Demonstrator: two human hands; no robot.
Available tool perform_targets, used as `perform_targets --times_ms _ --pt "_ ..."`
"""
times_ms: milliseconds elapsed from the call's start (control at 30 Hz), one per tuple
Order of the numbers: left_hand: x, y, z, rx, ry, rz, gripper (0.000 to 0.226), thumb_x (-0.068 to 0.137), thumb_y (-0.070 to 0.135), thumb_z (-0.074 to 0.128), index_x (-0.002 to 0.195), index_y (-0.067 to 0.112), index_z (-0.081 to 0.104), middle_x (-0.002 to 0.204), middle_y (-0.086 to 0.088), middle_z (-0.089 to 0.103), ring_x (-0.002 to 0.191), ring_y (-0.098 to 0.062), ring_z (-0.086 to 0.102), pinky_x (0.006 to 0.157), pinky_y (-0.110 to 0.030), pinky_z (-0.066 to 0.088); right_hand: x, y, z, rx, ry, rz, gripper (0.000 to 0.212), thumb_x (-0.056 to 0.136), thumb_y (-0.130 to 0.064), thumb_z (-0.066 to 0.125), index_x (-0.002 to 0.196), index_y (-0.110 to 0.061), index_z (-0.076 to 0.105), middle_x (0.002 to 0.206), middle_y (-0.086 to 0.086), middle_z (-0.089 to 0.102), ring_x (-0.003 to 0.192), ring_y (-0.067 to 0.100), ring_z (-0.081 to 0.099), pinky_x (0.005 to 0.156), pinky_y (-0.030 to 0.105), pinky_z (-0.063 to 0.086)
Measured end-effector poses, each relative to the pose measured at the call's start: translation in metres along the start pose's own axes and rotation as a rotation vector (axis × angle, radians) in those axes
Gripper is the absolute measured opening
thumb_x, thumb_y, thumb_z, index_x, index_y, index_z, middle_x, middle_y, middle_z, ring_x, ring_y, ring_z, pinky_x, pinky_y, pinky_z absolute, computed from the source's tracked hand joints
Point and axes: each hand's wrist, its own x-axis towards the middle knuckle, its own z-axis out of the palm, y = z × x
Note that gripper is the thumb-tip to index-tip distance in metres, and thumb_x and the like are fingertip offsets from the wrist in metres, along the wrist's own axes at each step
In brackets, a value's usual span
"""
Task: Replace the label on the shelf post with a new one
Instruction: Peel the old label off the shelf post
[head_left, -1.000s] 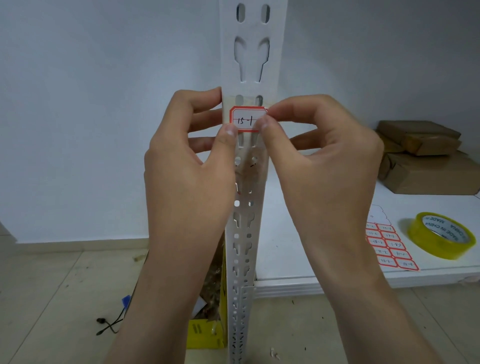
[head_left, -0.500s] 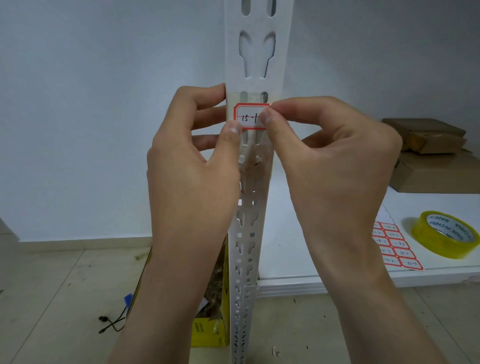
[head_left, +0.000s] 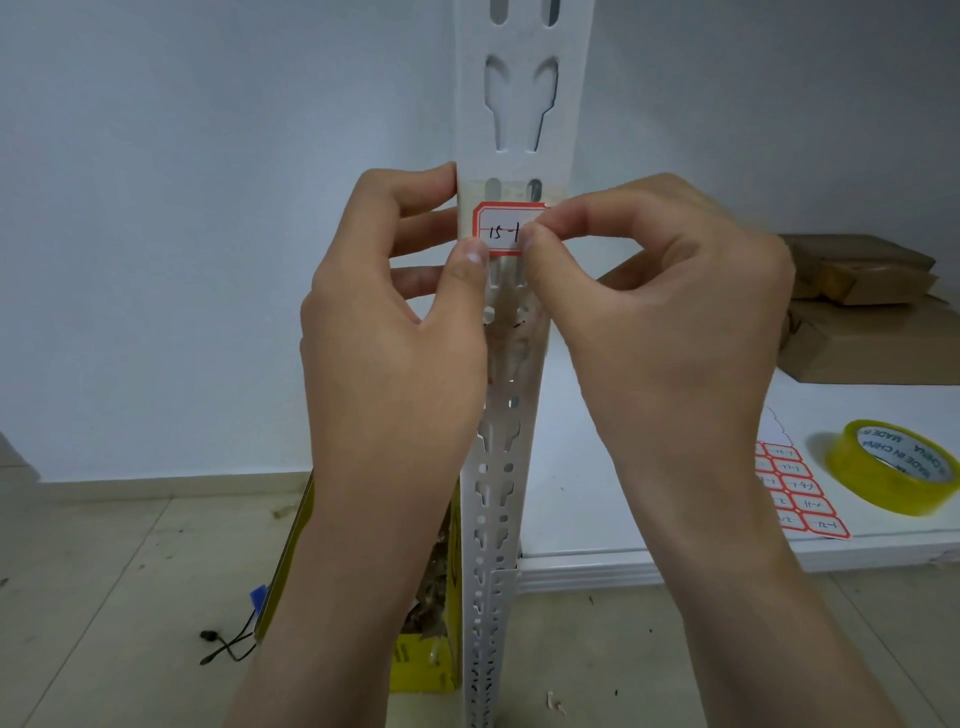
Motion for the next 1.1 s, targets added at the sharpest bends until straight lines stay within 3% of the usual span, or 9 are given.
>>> perform_targets --times_ms 200,533,767,933,1100 --pt "0.0001 0.0004 -0.0010 -0.007 0.005 0.001 0.025 0.098 0.019 0.066 0.120 0.031 0.062 0.112 0.018 0.074 0.097 -0.001 0.070 0.079 -0.034 0.063 -0.0024 0.0020 -0.0018 0.061 0.031 0.012 0.015 0.089 -0.033 0.077 0.097 -0.021 0.079 0.093 -0.013 0.077 0.069 0.001 0.071 0.063 0.025 0.062" --pt "-0.0005 -0.0001 0.0000 -0.004 0.003 0.002 0.024 0.099 0.019 0.065 0.121 0.030 0.062 0.113 0.016 0.074 0.098 -0.003 0.071 0.080 -0.036 0.063 -0.0010 -0.0013 -0.0025 0.035 0.020 0.064 0.014 0.089 -0.038 0.076 0.098 -0.028 0.079 0.093 -0.017 0.077 0.068 0.001 0.071 0.066 0.020 0.061" --pt "0.0002 -0.0008 -0.0004 -0.003 0.004 0.012 0.025 0.099 0.019 0.065 0.119 0.032 0.061 0.112 0.019 0.073 0.096 0.003 0.069 0.076 -0.026 0.062 0.0005 -0.0032 -0.0022 0.019 -0.024 0.085 0.009 0.088 -0.037 0.077 0.093 -0.030 0.077 0.092 -0.018 0.075 0.070 0.002 0.071 0.067 0.017 0.059" --pt "0.0003 0.0000 -0.0004 -0.009 0.005 0.006 0.025 0.098 0.018 0.066 0.120 0.030 0.062 0.113 0.017 0.073 0.098 -0.001 0.070 0.078 -0.031 0.063 -0.0004 -0.0017 -0.0035 0.037 -0.010 0.090 0.011 0.088 -0.037 0.077 0.093 -0.027 0.076 0.091 -0.019 0.074 0.068 0.002 0.070 0.065 0.026 0.062" --pt "0.0005 -0.0002 -0.0004 -0.014 0.006 0.005 0.024 0.098 0.018 0.066 0.119 0.030 0.062 0.112 0.017 0.074 0.096 -0.002 0.071 0.077 -0.034 0.063 -0.0019 -0.0018 -0.0030 0.034 0.003 0.085 0.014 0.087 -0.038 0.078 0.096 -0.026 0.079 0.092 -0.018 0.075 0.067 0.002 0.070 0.063 0.024 0.062"
